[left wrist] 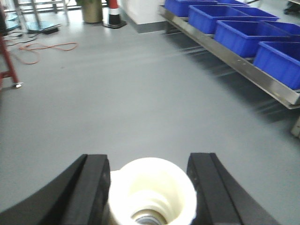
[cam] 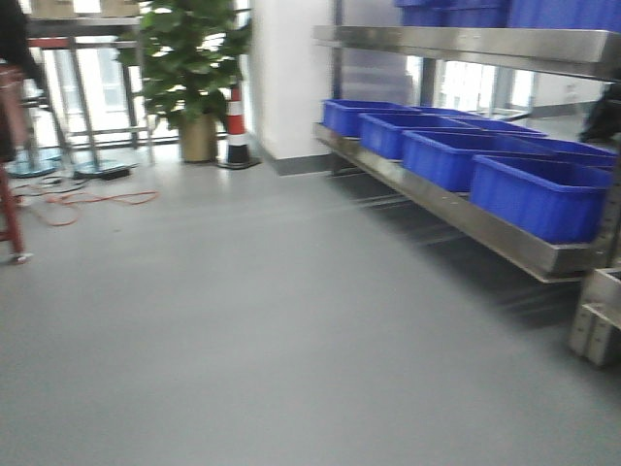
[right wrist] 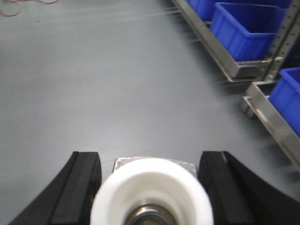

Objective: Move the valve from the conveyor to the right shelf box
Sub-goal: 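Drive the base away from the conveyor to the shelf of blue bins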

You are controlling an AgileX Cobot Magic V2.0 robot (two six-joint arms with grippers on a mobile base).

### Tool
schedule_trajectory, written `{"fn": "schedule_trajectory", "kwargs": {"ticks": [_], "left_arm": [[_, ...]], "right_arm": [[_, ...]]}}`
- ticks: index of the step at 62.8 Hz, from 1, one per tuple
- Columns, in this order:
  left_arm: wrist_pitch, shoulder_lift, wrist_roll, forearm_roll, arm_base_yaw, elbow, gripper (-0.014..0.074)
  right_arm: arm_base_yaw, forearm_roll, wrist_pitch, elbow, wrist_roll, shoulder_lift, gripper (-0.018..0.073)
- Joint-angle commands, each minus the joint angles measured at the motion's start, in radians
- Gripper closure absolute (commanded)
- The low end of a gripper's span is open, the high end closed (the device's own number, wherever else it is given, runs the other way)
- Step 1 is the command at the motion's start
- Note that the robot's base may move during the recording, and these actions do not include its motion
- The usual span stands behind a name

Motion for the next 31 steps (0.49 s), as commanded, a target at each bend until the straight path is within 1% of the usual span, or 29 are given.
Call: {"fn": "schedule_trajectory", "kwargs": {"ticks": [1,31], "left_arm": [[-0.048,-0.005,0.001,-0.013,-0.001,-0.006,0.0708],[-0.048,-0.005,0.001,-0.013,-0.001,-0.006,0.0708]], "right_arm": [[-0.002,-0.005,-0.074,-0.005,-0.001,-0.008,0.0722],[-0.002,-0.005,-0.074,-0.005,-0.001,-0.008,0.0722]]}}
